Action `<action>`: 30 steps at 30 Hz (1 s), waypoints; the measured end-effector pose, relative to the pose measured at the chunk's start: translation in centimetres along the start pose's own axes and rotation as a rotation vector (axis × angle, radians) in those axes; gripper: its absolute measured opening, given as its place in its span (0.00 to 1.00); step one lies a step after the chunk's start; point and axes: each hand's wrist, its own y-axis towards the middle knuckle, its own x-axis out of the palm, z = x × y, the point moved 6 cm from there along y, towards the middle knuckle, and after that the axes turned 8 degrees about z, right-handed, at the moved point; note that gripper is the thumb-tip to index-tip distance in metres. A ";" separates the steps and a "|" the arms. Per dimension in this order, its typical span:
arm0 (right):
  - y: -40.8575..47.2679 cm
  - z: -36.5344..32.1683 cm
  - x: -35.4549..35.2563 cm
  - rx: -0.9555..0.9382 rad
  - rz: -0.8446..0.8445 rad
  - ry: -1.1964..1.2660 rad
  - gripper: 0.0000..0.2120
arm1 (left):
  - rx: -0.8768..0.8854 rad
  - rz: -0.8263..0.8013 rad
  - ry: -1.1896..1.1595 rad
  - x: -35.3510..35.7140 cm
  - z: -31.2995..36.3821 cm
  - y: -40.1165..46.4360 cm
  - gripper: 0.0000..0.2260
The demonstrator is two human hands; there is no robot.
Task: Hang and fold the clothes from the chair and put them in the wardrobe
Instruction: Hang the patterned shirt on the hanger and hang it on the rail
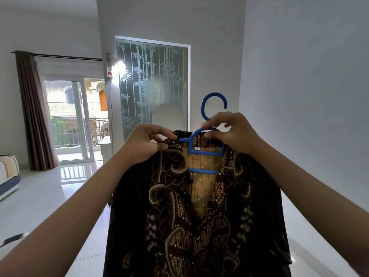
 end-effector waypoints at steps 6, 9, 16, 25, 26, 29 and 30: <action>-3.4 -1.5 1.2 -0.097 0.369 -0.286 0.19 | -0.025 -0.054 -0.013 1.8 -0.3 0.1 0.20; -5.5 -1.4 1.5 -0.088 0.488 -0.416 0.23 | -0.058 -0.056 -0.033 1.7 -0.8 -0.3 0.20; -6.6 -2.0 4.3 -0.044 0.310 -0.557 0.33 | -0.130 -0.110 -0.174 1.0 -2.0 -0.9 0.18; -7.8 -4.7 3.9 -0.136 0.332 -0.806 0.29 | 0.049 -0.192 -0.185 0.2 -1.3 -2.5 0.15; -7.8 -5.1 3.6 -0.132 0.328 -0.825 0.29 | 0.091 -0.192 -0.157 0.1 -1.0 -2.8 0.15; -8.1 -6.4 2.4 -0.106 0.309 -0.877 0.29 | 0.174 -0.194 -0.141 -0.6 -0.3 -4.0 0.14; -8.2 -6.8 1.7 -0.091 0.308 -0.884 0.29 | 0.181 -0.181 -0.138 -1.0 -0.3 -4.3 0.13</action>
